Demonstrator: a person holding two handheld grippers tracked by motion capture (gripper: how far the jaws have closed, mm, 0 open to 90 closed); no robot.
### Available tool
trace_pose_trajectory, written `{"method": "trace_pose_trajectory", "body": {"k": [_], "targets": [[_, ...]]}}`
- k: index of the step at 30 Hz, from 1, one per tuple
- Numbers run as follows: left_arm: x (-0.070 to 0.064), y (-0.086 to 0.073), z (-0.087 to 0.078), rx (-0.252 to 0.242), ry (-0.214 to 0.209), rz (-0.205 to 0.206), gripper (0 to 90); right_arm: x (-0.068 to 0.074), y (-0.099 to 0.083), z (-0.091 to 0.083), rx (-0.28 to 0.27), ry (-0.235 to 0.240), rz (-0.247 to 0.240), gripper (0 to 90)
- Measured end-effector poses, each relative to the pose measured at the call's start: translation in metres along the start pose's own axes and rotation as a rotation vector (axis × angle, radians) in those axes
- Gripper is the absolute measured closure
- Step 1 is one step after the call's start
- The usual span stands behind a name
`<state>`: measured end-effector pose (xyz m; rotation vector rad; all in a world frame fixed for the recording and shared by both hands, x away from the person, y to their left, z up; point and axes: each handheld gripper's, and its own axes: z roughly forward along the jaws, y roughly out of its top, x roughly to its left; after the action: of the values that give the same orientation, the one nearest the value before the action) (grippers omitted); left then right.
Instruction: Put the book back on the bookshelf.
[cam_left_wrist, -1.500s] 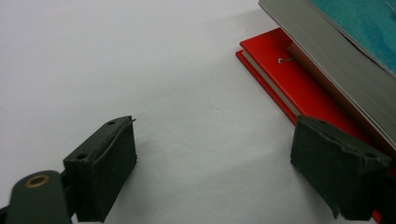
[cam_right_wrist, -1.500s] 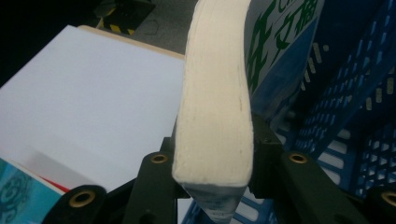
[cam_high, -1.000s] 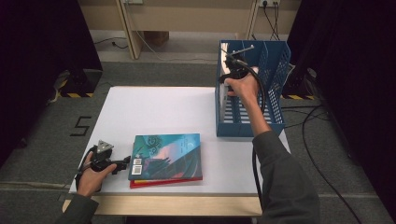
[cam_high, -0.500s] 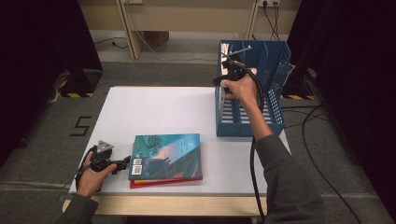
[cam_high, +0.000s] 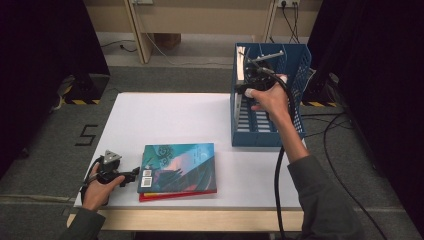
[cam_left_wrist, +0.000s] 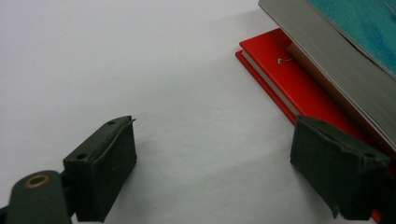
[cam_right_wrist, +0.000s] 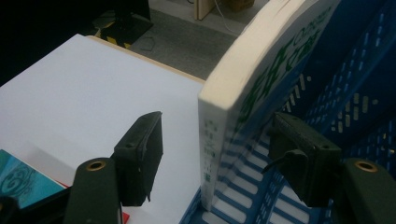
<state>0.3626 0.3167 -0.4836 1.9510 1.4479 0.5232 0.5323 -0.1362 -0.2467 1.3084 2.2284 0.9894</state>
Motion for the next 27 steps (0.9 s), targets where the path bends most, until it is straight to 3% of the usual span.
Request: {"method": "trace_pose_trajectory", "body": {"k": [2, 8, 19, 27], "targets": [[0.000, 0.000, 0.000, 0.000, 0.000, 0.000, 13.3, 0.001, -0.006, -0.005, -0.008, 0.008, -0.030, 34.9], [0.000, 0.000, 0.000, 0.000, 0.001, 0.000, 13.3, 0.009, -0.030, -0.016, -0.025, 0.061, -0.050, 32.1], [0.000, 0.000, 0.000, -0.001, 0.002, 0.000, 13.3, 0.021, -0.085, -0.006, -0.014, 0.181, -0.032, 31.0], [0.000, 0.000, 0.000, 0.000, 0.002, 0.001, 13.3, 0.028, -0.108, 0.000, -0.024, 0.190, -0.042, 30.1]]}}
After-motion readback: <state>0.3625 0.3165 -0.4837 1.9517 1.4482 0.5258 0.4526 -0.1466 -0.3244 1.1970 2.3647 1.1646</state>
